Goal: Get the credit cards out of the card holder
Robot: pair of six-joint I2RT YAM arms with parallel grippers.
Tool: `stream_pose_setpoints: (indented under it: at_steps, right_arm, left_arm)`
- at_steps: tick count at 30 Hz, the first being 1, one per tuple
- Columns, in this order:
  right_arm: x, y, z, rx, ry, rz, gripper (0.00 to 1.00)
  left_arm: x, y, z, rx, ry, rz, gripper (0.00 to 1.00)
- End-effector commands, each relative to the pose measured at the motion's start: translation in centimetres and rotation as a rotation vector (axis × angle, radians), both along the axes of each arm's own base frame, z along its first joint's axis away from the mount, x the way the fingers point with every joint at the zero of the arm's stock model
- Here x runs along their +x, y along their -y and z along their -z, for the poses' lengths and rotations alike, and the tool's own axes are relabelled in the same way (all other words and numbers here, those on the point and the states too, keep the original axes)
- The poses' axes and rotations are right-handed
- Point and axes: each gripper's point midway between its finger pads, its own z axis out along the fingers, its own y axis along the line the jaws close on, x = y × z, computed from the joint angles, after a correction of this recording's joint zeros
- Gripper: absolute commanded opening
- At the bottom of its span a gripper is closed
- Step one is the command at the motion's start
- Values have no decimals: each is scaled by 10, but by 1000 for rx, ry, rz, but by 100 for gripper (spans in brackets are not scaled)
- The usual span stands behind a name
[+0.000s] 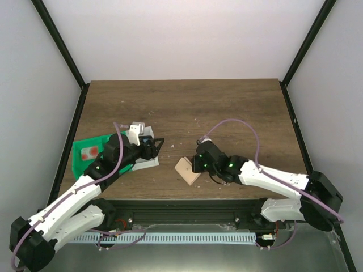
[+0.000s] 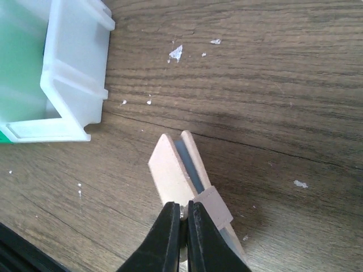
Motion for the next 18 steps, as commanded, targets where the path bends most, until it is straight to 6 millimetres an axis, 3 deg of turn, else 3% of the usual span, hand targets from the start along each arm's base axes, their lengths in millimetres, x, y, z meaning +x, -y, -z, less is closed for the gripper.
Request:
stream_pose_setpoints:
  at_steps: [1,5,9,12,18]
  right_arm:
    - [2,-4,-25,112,10,16,0]
    - [1,-6,-54,217,47,26,1]
    - [-1,-5,-59,270,45,36,1]
    - [-3,-2,-47,257,35,46,0]
    - [13,34,-21,148,26,158,0]
  left_arm:
    - [-4,12,-4,-37,5,65,71]
    - [-5,21,4,-35,-27,109,70]
    - [-4,28,17,-20,-70,139,68]
    - [-5,32,25,-9,-101,162,66]
    - [-7,42,42,-2,-157,205,62]
